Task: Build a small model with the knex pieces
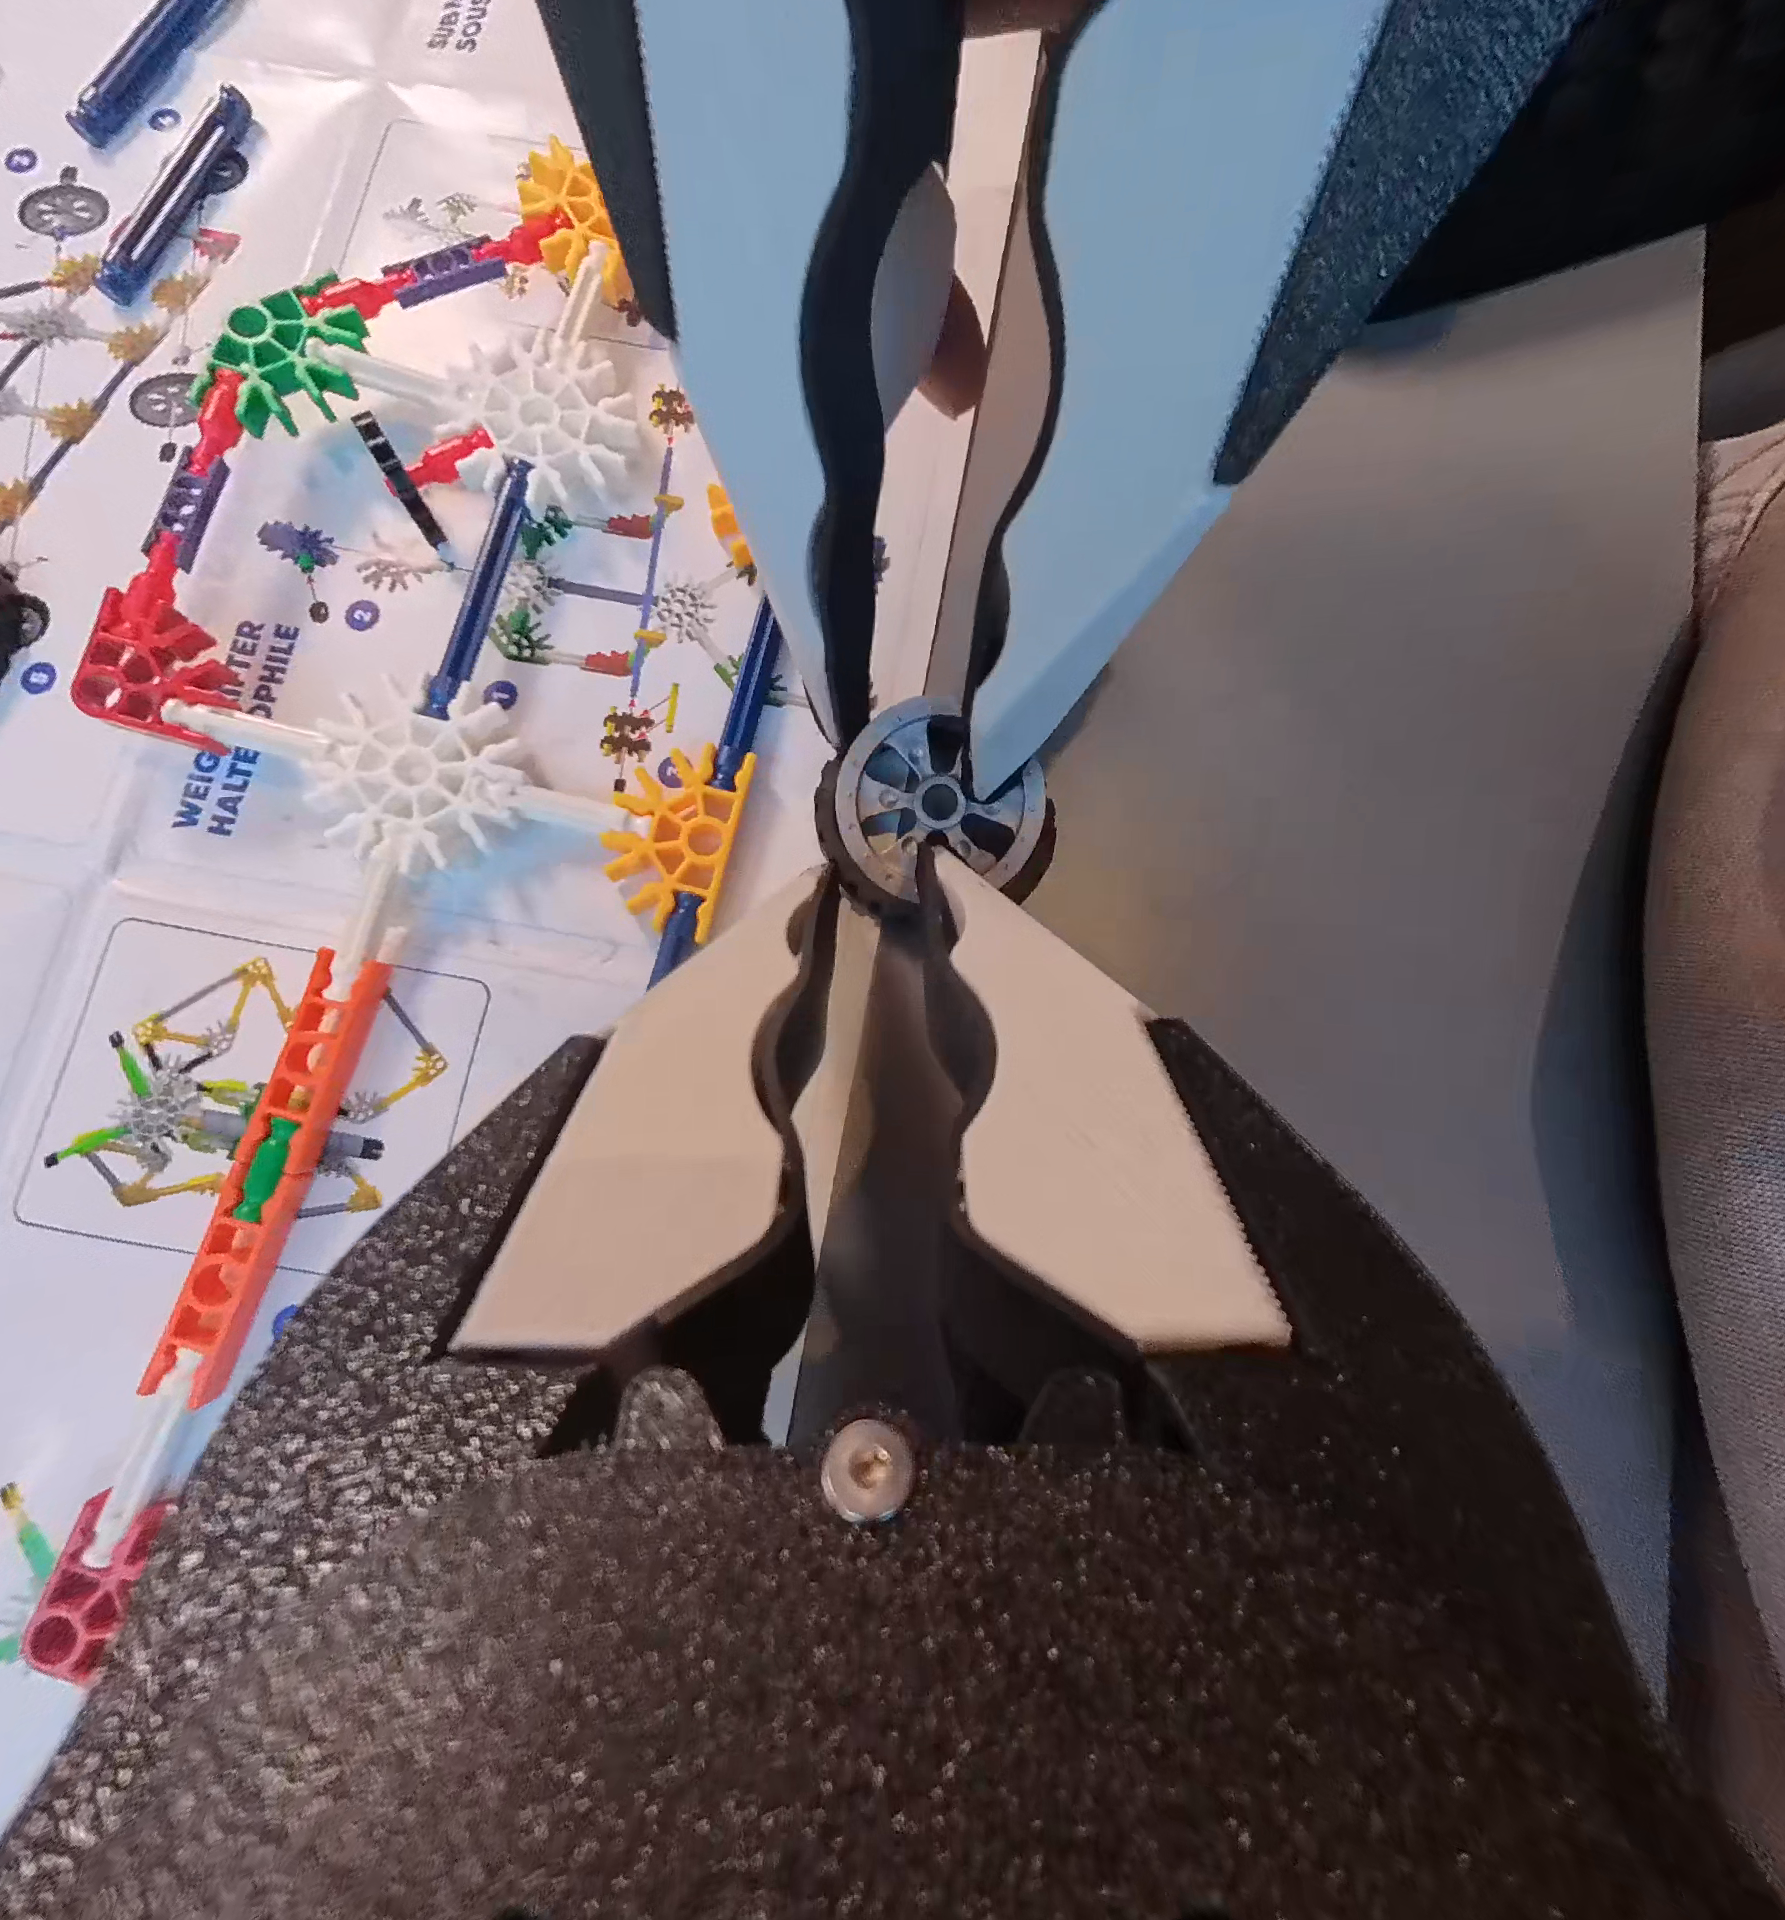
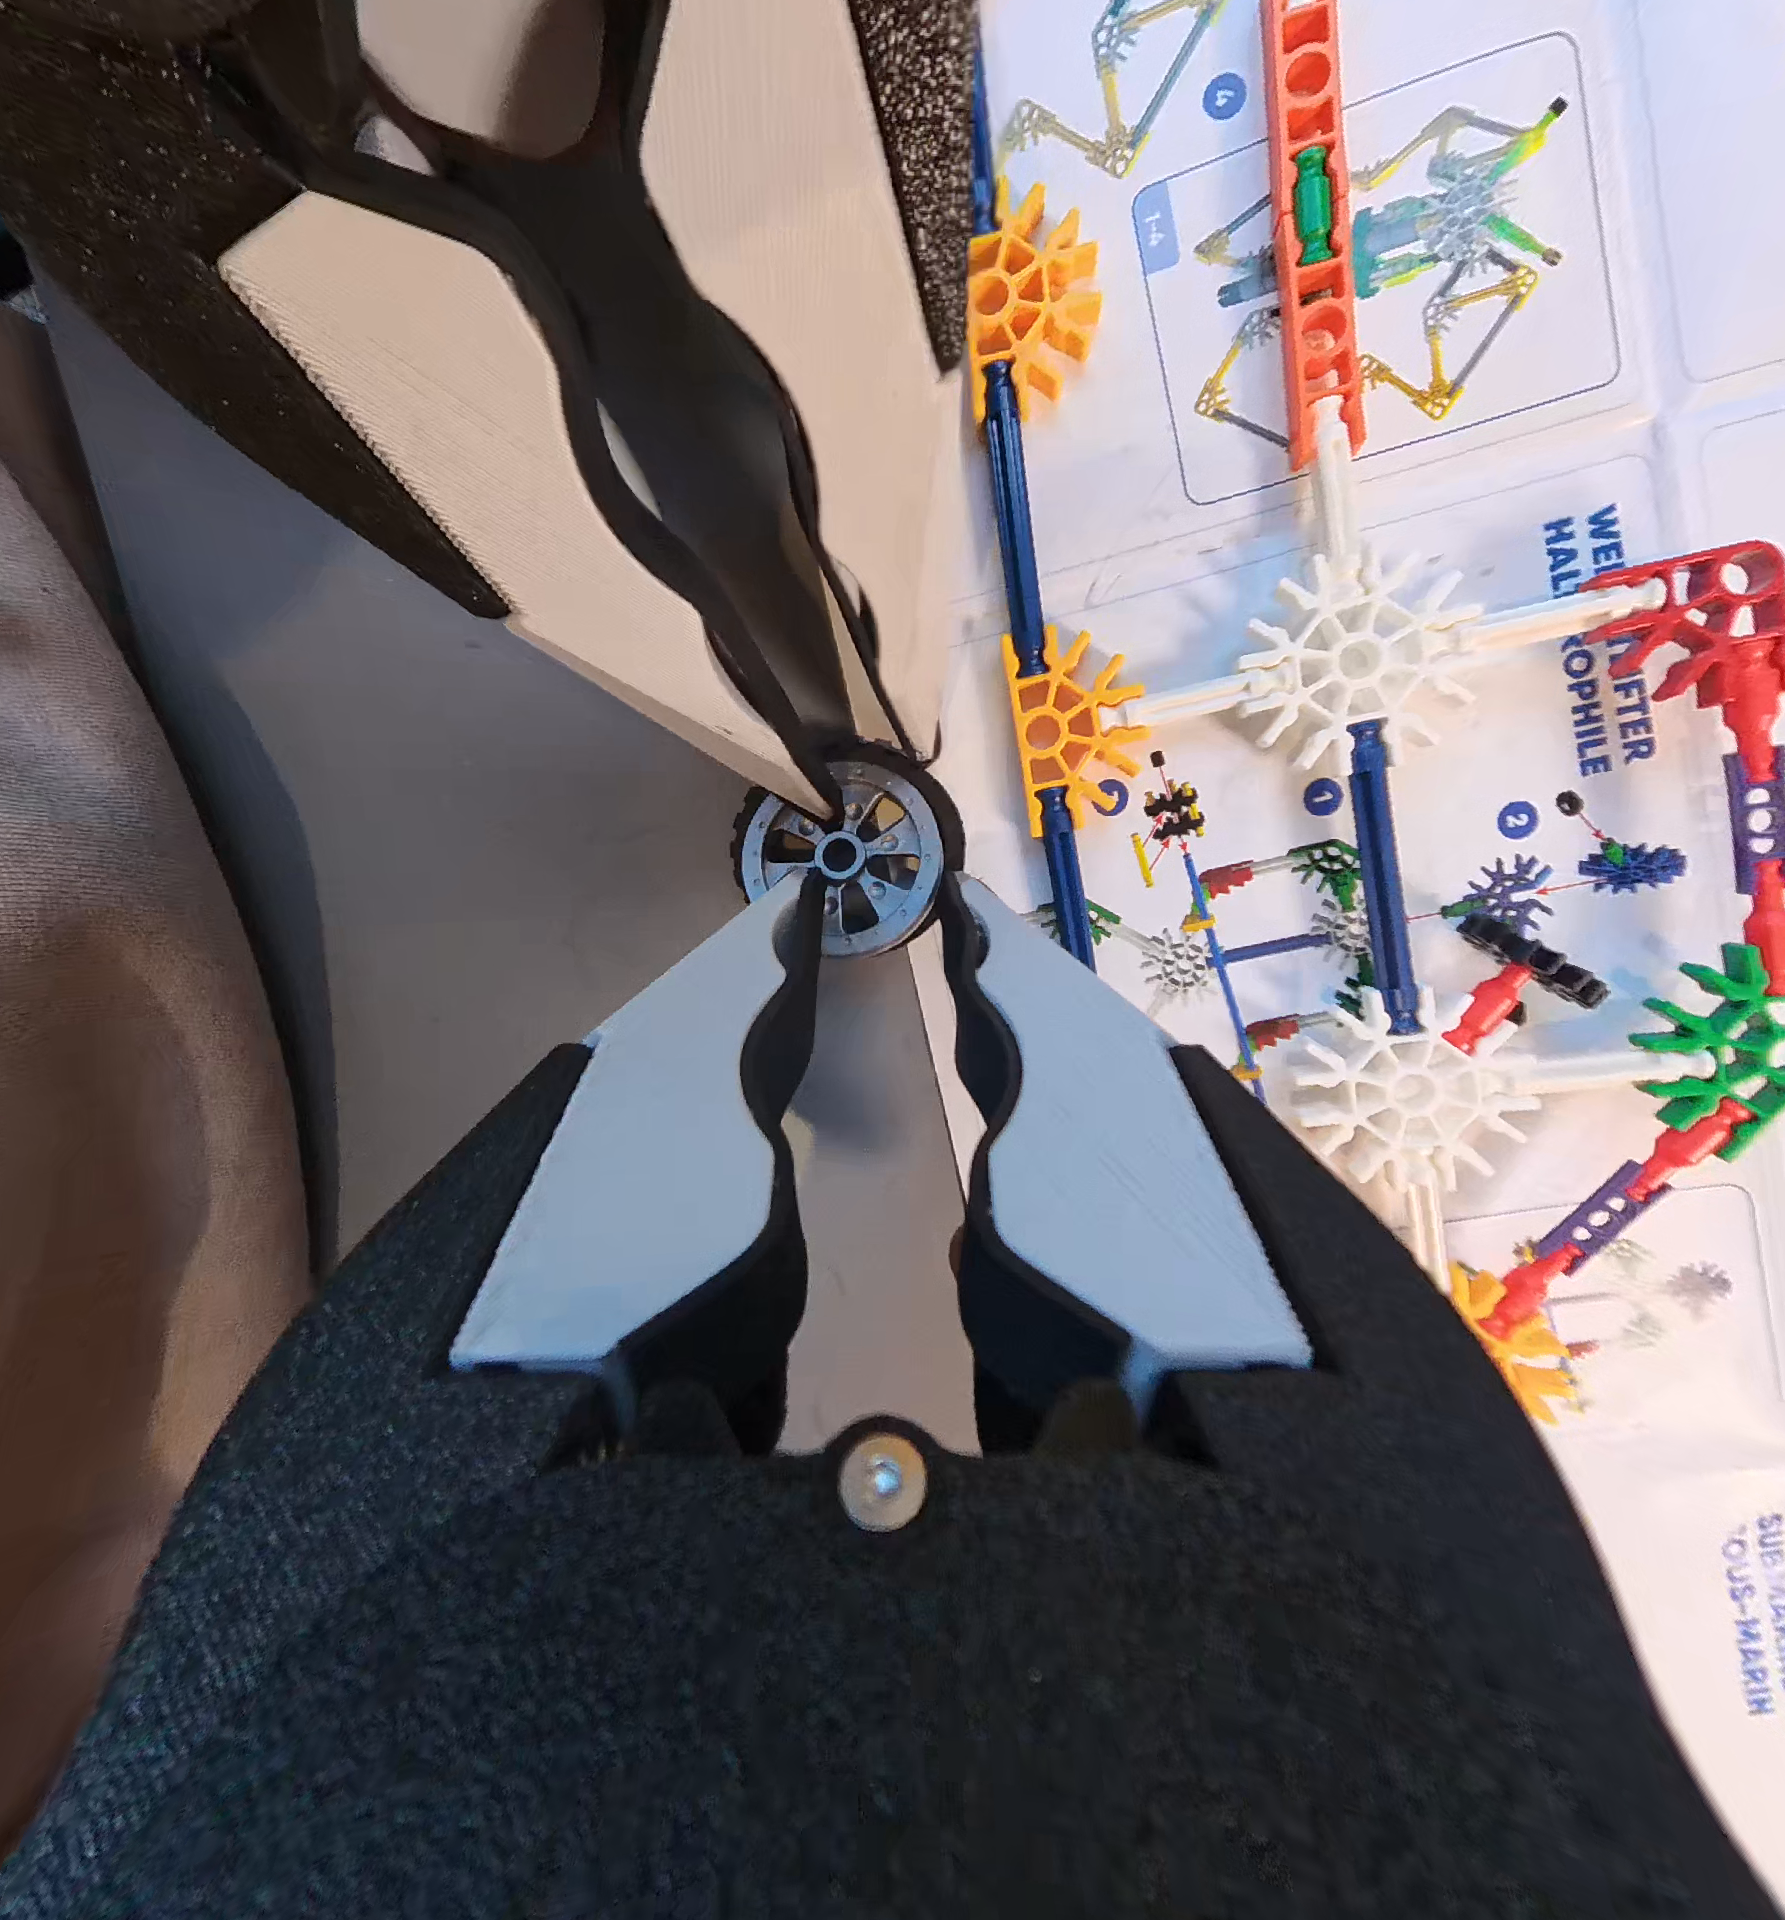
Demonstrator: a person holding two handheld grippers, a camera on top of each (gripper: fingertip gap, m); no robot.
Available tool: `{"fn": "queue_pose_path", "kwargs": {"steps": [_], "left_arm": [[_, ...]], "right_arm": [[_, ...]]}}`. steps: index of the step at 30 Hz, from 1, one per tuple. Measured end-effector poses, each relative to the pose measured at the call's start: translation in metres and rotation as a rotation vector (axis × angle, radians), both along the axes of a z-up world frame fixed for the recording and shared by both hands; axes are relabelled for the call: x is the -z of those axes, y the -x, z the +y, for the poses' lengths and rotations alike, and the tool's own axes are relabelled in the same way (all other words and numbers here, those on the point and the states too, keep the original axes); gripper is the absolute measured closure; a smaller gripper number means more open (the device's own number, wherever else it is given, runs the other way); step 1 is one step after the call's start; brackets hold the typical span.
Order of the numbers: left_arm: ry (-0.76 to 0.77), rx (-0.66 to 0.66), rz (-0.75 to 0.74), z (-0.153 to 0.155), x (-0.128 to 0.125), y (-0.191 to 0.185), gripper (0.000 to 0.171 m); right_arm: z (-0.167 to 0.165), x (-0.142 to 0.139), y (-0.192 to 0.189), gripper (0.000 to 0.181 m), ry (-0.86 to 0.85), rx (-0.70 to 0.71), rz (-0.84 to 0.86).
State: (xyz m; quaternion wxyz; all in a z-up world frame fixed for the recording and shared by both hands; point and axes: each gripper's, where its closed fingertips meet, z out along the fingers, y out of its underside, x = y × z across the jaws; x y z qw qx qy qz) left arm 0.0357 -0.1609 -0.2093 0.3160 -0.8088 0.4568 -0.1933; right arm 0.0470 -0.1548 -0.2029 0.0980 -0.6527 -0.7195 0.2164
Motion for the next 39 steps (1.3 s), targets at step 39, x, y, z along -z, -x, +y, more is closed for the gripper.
{"fn": "queue_pose_path", "kwargs": {"steps": [39], "left_arm": [[0.176,-0.076,-0.188,-0.008,-0.009,-0.005,0.152]], "right_arm": [[-0.01,-0.002,-0.001,0.162,-0.039,-0.013,0.145]]}}
